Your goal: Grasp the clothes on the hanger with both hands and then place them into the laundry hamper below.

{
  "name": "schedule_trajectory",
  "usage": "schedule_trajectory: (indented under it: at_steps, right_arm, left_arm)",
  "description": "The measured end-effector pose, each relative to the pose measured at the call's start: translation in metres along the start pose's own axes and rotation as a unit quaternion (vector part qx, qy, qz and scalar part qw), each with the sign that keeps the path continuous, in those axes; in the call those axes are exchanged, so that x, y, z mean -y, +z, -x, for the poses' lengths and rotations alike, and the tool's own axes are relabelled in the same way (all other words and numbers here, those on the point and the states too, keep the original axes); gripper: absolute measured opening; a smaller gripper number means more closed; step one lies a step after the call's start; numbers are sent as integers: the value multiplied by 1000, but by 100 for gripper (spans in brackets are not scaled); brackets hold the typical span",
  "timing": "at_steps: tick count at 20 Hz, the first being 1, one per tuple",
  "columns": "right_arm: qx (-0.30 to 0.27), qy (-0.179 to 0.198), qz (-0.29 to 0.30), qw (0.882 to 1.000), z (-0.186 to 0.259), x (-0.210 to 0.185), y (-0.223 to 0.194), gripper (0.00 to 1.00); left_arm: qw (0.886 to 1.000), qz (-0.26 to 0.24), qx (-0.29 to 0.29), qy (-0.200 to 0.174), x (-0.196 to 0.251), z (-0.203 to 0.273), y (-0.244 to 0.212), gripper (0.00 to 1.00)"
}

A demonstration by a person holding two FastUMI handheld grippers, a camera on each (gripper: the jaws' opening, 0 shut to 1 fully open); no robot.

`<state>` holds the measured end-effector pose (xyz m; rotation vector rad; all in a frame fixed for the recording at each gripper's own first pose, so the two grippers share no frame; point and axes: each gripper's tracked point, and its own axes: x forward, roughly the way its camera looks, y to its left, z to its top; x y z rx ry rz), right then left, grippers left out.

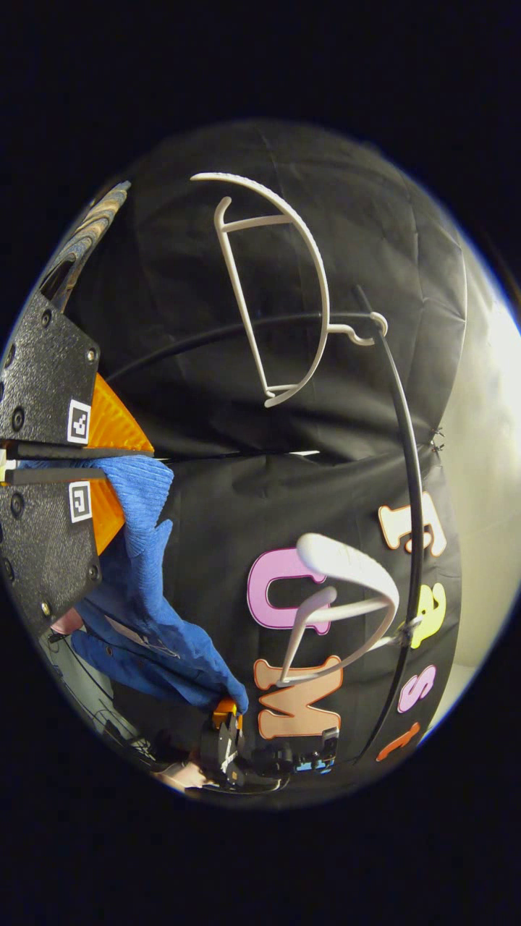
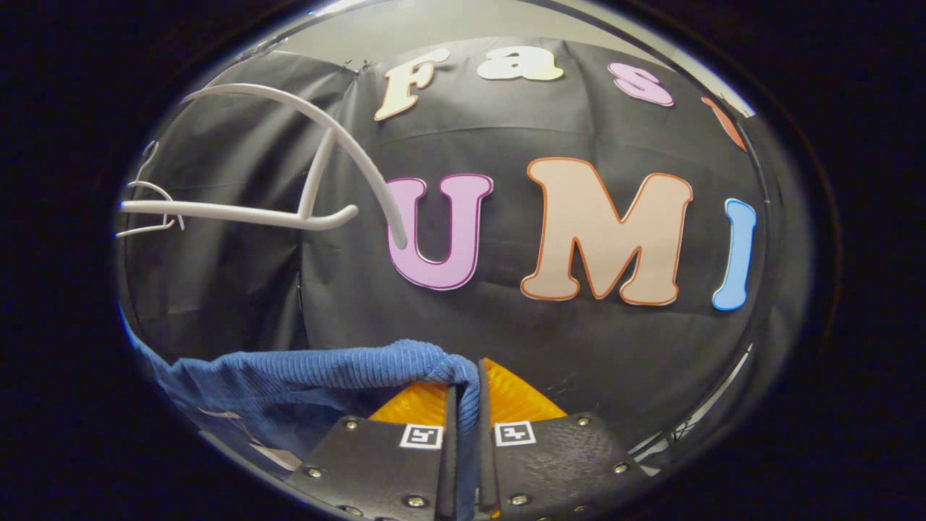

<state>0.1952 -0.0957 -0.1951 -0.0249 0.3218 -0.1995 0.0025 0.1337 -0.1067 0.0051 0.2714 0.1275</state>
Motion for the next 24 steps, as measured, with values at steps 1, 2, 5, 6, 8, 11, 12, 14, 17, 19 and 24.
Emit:
schedule_trajectory:
  at_steps: [1,2,5,6,8,11,12,14,17,19,24]
  right_arm:
    - [-1,4,-2,1000,3,-3,-1,12]
    - [-3,8,-2,1000,6,-5,-2,12]
    - [-5,24,-4,1000,14,-13,-3,12]
    - [-5,30,-7,1000,18,-18,-4,12]
    - [-6,45,-14,999,33,-34,-5,12]
    - [-4,68,-12,998,45,-51,-2,12]
    - [-3,76,-11,997,50,-56,0,12]
    - [-1,90,-15,996,57,-67,2,12]
    - [1,102,-21,995,68,-75,6,12]
    - [2,107,-24,994,72,-78,6,12]
    - [-27,108,-34,993,79,-80,-26,12]
  left_arm:
    - [1000,-9,-1,-5,5,0,-1,6]
    - [1000,-17,-1,-11,11,0,-1,6]
    - [999,-27,-4,-39,33,-3,-5,6]
    - [998,-28,-5,-47,40,-6,-6,5]
    - [997,-30,-5,-66,55,-11,-8,5]
    - [994,-39,-1,-99,85,-21,-9,5]
    - [993,-44,1,-112,95,-25,-10,5]
    - [989,-51,5,-138,117,-31,-10,5]
    - [983,-48,16,-177,149,-39,-4,4]
    - [978,-31,21,-205,169,-40,0,5]
    - [970,-6,-1,-241,201,-58,-19,5]
